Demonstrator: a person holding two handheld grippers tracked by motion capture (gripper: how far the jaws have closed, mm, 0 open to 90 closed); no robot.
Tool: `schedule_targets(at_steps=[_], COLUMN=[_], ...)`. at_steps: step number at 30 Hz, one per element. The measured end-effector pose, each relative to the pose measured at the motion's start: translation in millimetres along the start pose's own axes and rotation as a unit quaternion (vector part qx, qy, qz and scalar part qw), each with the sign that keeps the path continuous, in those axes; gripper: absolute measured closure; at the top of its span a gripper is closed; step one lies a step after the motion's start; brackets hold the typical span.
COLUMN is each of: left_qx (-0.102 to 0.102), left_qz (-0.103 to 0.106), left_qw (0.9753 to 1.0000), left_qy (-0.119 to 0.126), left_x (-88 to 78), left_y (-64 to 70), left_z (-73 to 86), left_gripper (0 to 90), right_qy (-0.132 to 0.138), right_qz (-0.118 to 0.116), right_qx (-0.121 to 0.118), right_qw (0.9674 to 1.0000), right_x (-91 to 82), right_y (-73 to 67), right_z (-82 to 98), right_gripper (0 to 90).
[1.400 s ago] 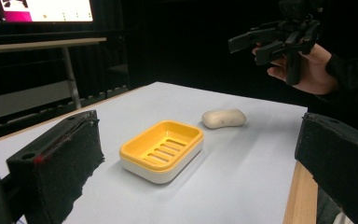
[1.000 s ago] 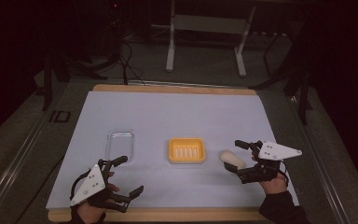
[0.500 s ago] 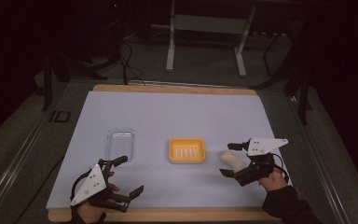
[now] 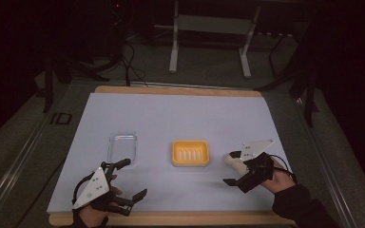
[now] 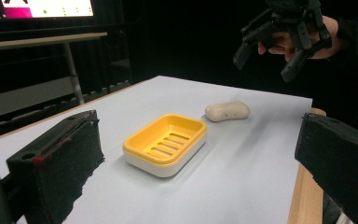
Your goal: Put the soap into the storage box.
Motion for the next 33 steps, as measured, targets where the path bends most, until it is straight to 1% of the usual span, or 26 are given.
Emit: schedule_targets(at_steps=[1, 2, 5, 6, 7, 11, 12, 13, 14, 15, 16, 18, 19, 20, 21, 24, 25, 26, 27, 28, 29, 31, 32, 33], left_qx=[0.000, 0.000, -0.001, 0.000, -0.001, -0.001, -0.002, -0.002, -0.001, -0.001, -0.001, -0.001, -0.001, -0.001, -0.001, -0.001, -0.001, -0.001, -0.001, -0.001, -0.001, -0.001, 0.000, 0.000], left_qz=[0.000, 0.000, 0.001, 0.001, 0.001, 0.001, 0.001, 0.001, 0.002, 0.002, 0.001, 0.001, 0.001, 0.001, 0.001, 0.001, 0.001, 0.001, 0.000, 0.000, 0.000, 0.000, 0.000, 0.000], left_qw=[1.0000, 1.0000, 1.0000, 1.0000, 1.0000, 1.0000, 1.0000, 1.0000, 1.0000, 1.0000, 1.0000, 1.0000, 1.0000, 1.0000, 1.0000, 1.0000, 1.0000, 1.0000, 1.0000, 1.0000, 1.0000, 1.0000, 1.0000, 1.0000], left_qy=[0.000, 0.000, -0.001, -0.001, 0.000, -0.001, -0.001, -0.001, -0.002, -0.002, -0.002, -0.003, -0.002, -0.003, -0.003, -0.004, -0.004, -0.005, -0.005, -0.005, -0.005, -0.005, -0.006, -0.006], left_x=[0.1, 0.1, 0.4, 0.4, 0.5, 0.6, 0.6, 0.8, 0.8, 0.9, 1.0, 1.0, 1.1, 1.2, 1.2, 1.4, 1.3, 1.2, 1.2, 1.2, 1.2, 1.2, 1.2, 1.2], left_y=[0.0, 0.0, 0.1, 0.1, 0.1, 0.0, 0.0, 0.0, 0.0, 0.0, 0.0, 0.0, 0.0, -0.1, -0.1, -0.2, -0.3, -0.4, -0.4, -0.4, -0.4, -0.4, -0.4, -0.4], left_z=[0.1, 0.1, 0.2, 0.2, 0.2, 0.4, 0.4, 0.5, 0.6, 0.6, 0.6, 0.7, 0.8, 0.9, 0.9, 1.2, 1.2, 1.2, 1.3, 1.4, 1.4, 1.4, 1.4, 1.4], left_gripper=[0.7, 0.7, 0.7, 0.7, 0.7, 0.7, 0.8, 0.8, 0.8, 0.7, 0.7, 0.7, 0.8, 0.7, 0.8, 0.7, 0.7, 0.8, 0.7, 0.7, 0.8, 0.7, 0.7, 0.7], right_qy=[-0.012, -0.019, -0.047, -0.058, -0.064, -0.094, -0.102, -0.112, -0.117, -0.125, -0.134, -0.145, -0.150, -0.157, -0.157, -0.178, -0.180, -0.181, -0.191, -0.199, -0.207, -0.225, -0.232, -0.232], right_qz=[-0.005, 0.001, -0.001, -0.002, 0.001, -0.004, -0.004, -0.011, -0.016, -0.014, -0.018, -0.019, -0.023, -0.019, -0.019, -0.016, -0.018, -0.018, -0.027, -0.031, -0.029, -0.037, -0.035, -0.035], right_qx=[-0.004, -0.009, -0.020, -0.020, -0.026, -0.032, -0.032, -0.028, -0.030, -0.028, -0.028, -0.028, -0.030, -0.032, -0.032, -0.036, -0.035, -0.039, -0.037, -0.036, -0.037, -0.036, -0.035, -0.035], right_qw=[0.9999, 0.9998, 0.9987, 0.9981, 0.9976, 0.9950, 0.9942, 0.9933, 0.9926, 0.9917, 0.9904, 0.9889, 0.9880, 0.9868, 0.9868, 0.9832, 0.9828, 0.9825, 0.9805, 0.9789, 0.9772, 0.9730, 0.9714, 0.9714], right_x=[1.1, 2.0, 5.7, 7.2, 8.5, 13.0, 14.1, 15.0, 16.0, 16.6, 17.1, 17.8, 18.0, 17.9, 17.9, 17.8, 18.0, 18.1, 17.6, 17.9, 18.0, 18.3, 18.3, 18.3], right_y=[-0.9, -1.3, -3.0, -3.6, -3.5, -4.4, -4.3, -4.5, -4.4, -4.2, -4.2, -4.3, -4.5, -4.8, -4.8, -3.9, -4.1, -3.7, -4.5, -5.1, -5.3, -5.5, -5.6, -5.6], right_z=[0.6, 0.9, 2.7, 3.3, 4.0, 6.5, 7.2, 8.2, 9.2, 9.9, 11.1, 12.6, 13.4, 14.0, 14.0, 16.6, 17.0, 17.7, 19.0, 20.6, 22.2, 26.3, 27.9, 27.9], right_gripper=[9.6, 9.6, 9.6, 9.6, 9.6, 9.6, 9.6, 9.6, 9.6, 9.6, 9.6, 9.6, 9.6, 9.6, 9.6, 9.6, 9.6, 9.7, 9.7, 9.7, 9.7, 9.7, 9.7, 9.7])
Point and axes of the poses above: each handheld gripper's, and its own axes: x roughly forward along the jaws, z roughly out of its underside, y roughly to its right, the point moved 5 cm from there along x, roughly forward along the jaws, and after that the axes turned 13 degrees about z, right-handed, at the moved point
